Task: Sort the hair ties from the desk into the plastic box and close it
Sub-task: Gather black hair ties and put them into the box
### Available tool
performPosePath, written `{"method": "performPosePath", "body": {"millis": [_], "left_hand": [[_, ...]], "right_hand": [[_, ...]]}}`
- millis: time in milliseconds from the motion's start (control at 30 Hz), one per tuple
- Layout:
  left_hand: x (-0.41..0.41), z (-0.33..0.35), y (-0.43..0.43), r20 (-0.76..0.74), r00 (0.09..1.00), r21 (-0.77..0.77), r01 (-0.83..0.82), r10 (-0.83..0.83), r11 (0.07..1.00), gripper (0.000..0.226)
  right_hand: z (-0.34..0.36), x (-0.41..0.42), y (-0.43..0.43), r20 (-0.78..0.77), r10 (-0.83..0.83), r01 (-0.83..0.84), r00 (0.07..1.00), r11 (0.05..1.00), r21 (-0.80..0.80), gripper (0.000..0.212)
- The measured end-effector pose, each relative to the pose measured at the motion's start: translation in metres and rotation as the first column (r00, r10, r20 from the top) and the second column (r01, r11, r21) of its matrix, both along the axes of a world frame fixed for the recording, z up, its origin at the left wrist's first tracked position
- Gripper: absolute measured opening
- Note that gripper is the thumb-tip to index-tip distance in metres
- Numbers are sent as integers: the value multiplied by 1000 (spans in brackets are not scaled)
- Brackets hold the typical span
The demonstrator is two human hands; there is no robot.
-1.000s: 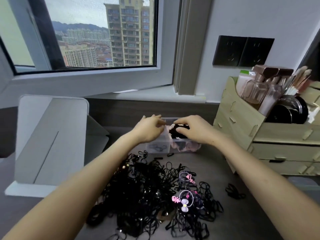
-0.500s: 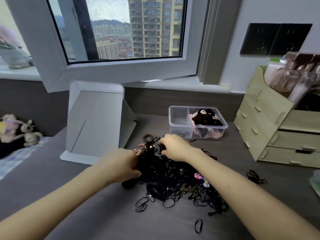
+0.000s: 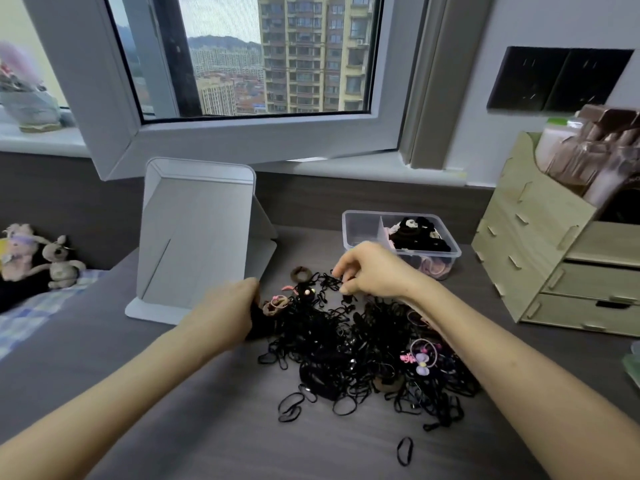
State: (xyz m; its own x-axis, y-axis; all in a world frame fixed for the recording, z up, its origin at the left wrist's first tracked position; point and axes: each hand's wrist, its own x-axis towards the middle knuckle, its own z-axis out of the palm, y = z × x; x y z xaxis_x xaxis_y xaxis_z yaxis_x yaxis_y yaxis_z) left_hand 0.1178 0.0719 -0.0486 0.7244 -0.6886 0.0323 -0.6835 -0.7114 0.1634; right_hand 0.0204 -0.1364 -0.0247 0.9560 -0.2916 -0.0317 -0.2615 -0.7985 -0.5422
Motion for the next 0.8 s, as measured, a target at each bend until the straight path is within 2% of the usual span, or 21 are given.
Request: {"method": "performPosePath", "body": {"millis": [100,167,267,500,600,700,800], "left_hand": [[6,-12,-8,67,998,145,4,-14,989,12],[5,-20,-14,73,997,232,-5,-12,973,16],[1,-24,-19,111,994,282,-27,-5,959,18],[-2,-22,-19,42,999,206,-35,27,978,7],[-3,-21,-18,-4,1000,196,16,-15,981,7],[-5,-16,-19,-33,997,173,69,-64,982,8],[-9,-6,-21,-52,992,109,116,-111,987,5]], "right_hand": [[7,14,1,33,-8,7,999,1000,31,23],[7,27,2,40,-7,6,999,999,32,23],[-1,52,4,38,-56,56,998,998,6,26],[-34,99,9,-173,-134,95,976,972,-217,37],[-39,94,10,-170,-128,80,977,962,-259,26],[-30,74,7,-197,-92,37,976,963,-268,14],[-14,44,2,-142,-80,54,987,982,-179,22]]}}
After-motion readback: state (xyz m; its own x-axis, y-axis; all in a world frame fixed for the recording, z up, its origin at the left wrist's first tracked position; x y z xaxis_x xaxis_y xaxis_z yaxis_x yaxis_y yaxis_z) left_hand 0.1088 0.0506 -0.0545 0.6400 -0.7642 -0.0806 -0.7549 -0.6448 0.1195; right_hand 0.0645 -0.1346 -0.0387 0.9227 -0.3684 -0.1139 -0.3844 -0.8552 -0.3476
